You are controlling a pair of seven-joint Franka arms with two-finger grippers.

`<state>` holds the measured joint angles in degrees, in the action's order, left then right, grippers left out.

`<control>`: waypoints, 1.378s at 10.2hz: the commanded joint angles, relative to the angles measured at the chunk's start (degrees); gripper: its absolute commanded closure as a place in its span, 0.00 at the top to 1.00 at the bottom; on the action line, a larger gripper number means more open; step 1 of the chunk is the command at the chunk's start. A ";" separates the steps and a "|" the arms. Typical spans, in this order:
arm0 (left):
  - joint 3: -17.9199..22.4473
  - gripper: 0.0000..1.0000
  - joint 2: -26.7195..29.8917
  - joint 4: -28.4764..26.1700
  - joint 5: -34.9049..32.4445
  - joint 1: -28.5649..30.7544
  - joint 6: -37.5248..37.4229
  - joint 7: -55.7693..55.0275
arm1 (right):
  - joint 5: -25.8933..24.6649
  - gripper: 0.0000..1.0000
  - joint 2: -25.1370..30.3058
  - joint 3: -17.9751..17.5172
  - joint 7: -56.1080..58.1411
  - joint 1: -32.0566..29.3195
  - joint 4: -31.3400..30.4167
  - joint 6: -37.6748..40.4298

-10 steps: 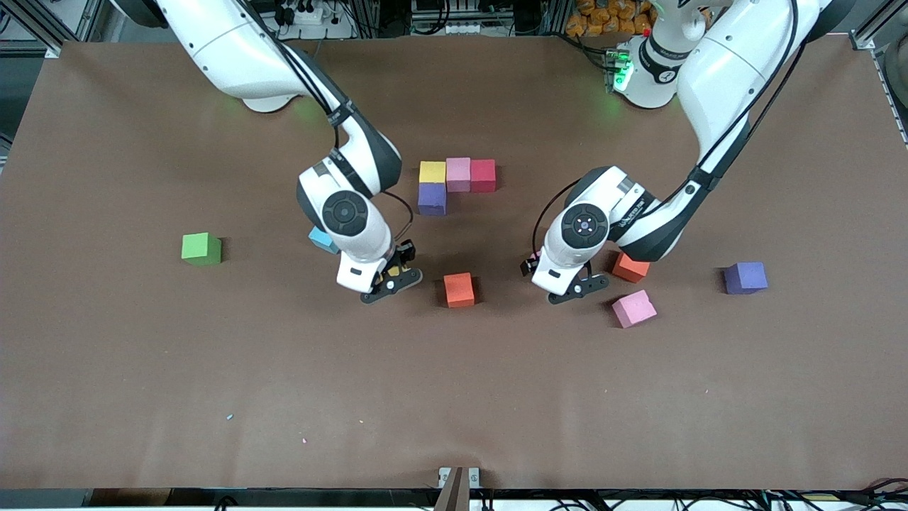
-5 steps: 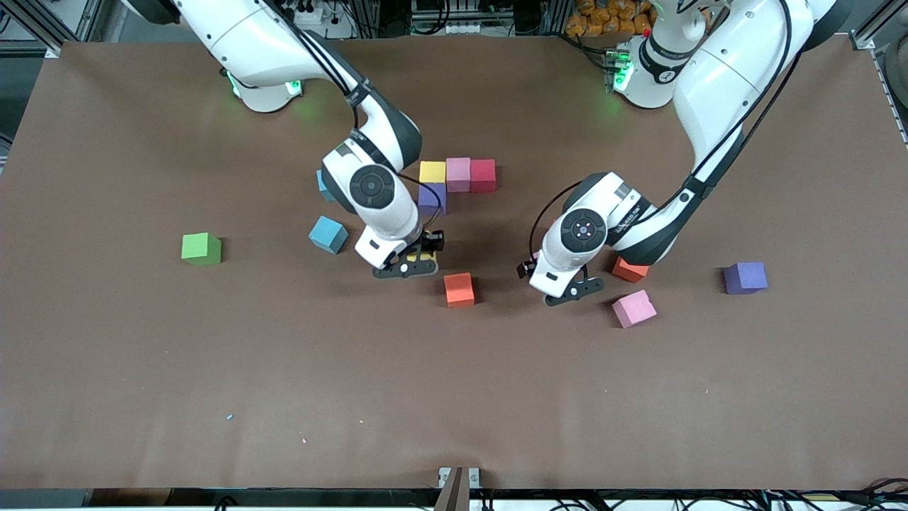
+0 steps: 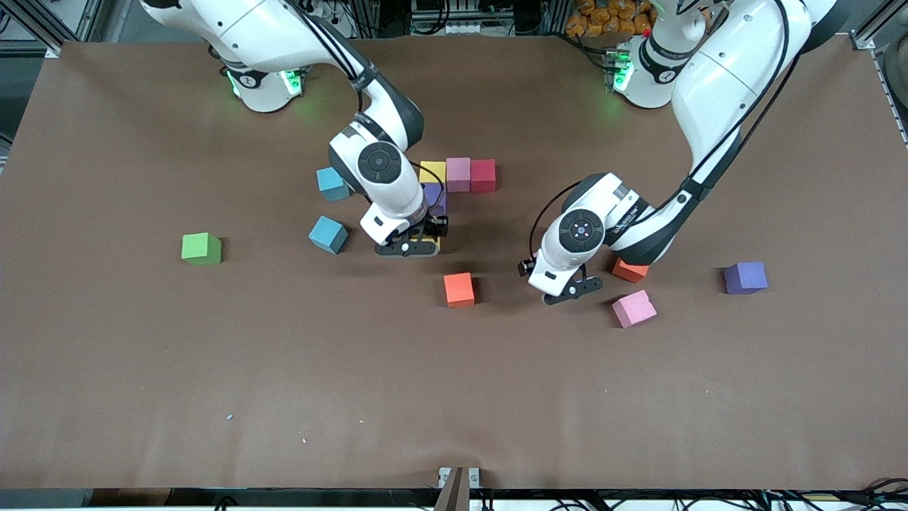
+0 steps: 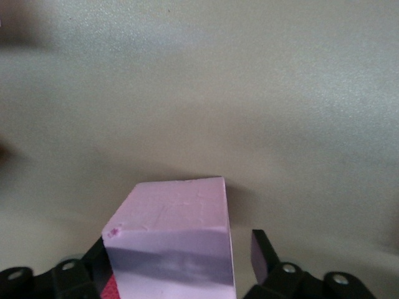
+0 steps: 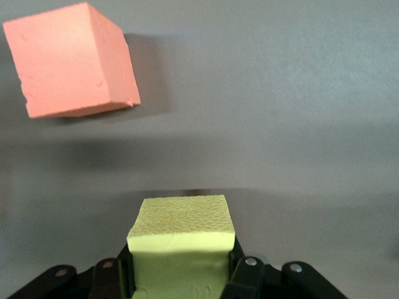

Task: Arrange 11 blocks into digit 3
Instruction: 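Carry the yellow block toward the purple block while the left gripper carries lavender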

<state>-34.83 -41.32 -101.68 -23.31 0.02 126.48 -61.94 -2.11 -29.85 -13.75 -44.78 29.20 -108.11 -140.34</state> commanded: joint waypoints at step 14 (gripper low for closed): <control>-0.15 0.00 2.12 0.87 -0.78 0.68 0.61 -7.58 | -11.25 0.00 -1.44 -1.64 -16.48 2.61 -2.02 -2.40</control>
<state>-34.78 -40.53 -100.16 -23.31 0.47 127.01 -67.93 -11.60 -30.87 -15.24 -59.36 31.63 -110.83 -143.15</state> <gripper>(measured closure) 0.379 0.458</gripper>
